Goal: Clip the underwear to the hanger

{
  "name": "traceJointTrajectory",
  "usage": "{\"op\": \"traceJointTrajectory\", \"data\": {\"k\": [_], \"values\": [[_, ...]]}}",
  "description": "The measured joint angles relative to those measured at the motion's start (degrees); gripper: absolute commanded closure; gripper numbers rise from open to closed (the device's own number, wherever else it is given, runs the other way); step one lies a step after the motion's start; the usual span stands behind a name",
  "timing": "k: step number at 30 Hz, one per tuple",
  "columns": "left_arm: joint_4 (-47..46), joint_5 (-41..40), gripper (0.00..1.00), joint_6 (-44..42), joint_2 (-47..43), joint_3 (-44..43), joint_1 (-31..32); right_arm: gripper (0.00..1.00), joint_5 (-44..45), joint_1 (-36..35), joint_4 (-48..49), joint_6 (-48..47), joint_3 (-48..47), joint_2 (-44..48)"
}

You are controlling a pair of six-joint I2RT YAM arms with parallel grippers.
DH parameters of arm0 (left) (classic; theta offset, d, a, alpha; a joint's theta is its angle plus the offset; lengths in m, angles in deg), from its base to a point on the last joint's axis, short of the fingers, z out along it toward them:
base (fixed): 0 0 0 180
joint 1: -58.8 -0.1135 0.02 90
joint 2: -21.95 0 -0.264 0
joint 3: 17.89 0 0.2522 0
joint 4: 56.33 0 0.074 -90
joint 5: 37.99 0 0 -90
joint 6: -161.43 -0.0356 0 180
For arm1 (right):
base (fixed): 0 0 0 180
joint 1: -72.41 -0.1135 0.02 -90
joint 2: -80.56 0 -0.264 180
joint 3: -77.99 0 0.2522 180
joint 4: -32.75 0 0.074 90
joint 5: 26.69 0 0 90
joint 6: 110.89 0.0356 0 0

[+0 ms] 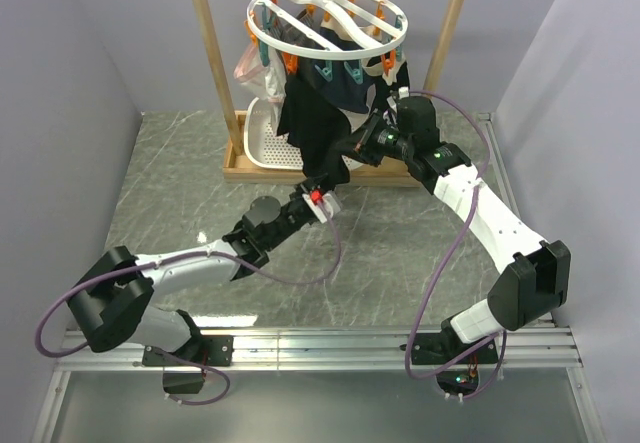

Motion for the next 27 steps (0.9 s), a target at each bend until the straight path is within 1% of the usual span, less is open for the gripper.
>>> {"op": "traceJointTrajectory", "data": {"k": [2, 3, 4, 5, 6, 7, 9, 11, 12, 13, 14, 16, 18, 21, 24, 27], "values": [[2.1, -0.3, 0.78, 3.1, 0.4, -2.3, -1.4, 1.0, -0.2, 0.0, 0.0, 0.1, 0.0, 0.0], [3.5, -0.3, 0.92, 5.3, 0.5, -3.9, -2.6, 1.0, -0.2, 0.0, 0.0, 0.1, 0.1, 0.0], [4.7, 0.1, 0.98, 8.0, 0.5, -5.6, -4.3, 1.0, -0.2, 0.0, 0.0, 0.1, 0.2, 0.0], [5.4, 0.2, 1.0, 10.4, 0.4, -7.2, -6.1, 1.0, -0.2, 0.0, 0.0, 0.1, 0.2, 0.0], [5.9, 0.5, 1.0, 12.5, 0.4, -8.3, -7.7, 0.97, -0.2, 0.0, 0.0, 0.0, 0.3, 0.0], [6.5, 1.6, 1.0, 15.7, 0.2, -9.3, -9.9, 0.96, -0.2, 0.1, 0.0, -0.1, 0.5, 0.0], [7.7, 3.0, 1.0, 20.6, -0.7, -9.7, -12.9, 1.0, -0.2, 0.2, 0.0, -0.3, 0.7, 0.0], [9.1, 4.6, 1.0, 24.8, -1.3, -9.7, -14.4, 1.0, -0.2, 0.2, 0.0, -0.5, 0.7, 0.0], [9.7, 5.2, 0.9, 26.1, -1.7, -9.7, -14.9, 1.0, -0.2, 0.3, 0.0, -0.6, 0.7, 0.0], [10.0, 5.9, 0.72, 26.4, -2.1, -9.6, -14.9, 1.0, -0.2, 0.4, 0.0, -0.5, 0.7, 0.0], [9.9, 6.2, 0.42, 26.1, -2.9, -8.7, -14.4, 1.0, -0.2, 0.6, 0.0, -0.3, 0.7, 0.0], [9.5, 5.1, 0.1, 22.8, -4.7, -6.2, -11.8, 1.0, -0.2, 1.0, 0.0, 0.5, 0.9, 0.0], [8.2, 3.3, 0.05, 19.0, -6.1, -3.6, -7.1, 1.0, -0.2, 1.4, 0.1, 1.7, 1.0, 0.0], [6.0, 1.4, 0.04, 13.7, -6.4, -0.7, -0.8, 1.0, -0.4, 1.7, 0.5, 4.3, 1.7, 0.0], [3.5, -1.4, 0.04, 8.9, -5.4, 0.8, 2.4, 1.0, -1.1, 1.8, 1.2, 7.6, 3.0, 0.0], [-1.6, -4.8, 0.06, 4.2, -2.0, 0.8, 4.1, 1.0, -2.2, 1.8, 1.8, 11.3, 4.4, 0.0]]}}
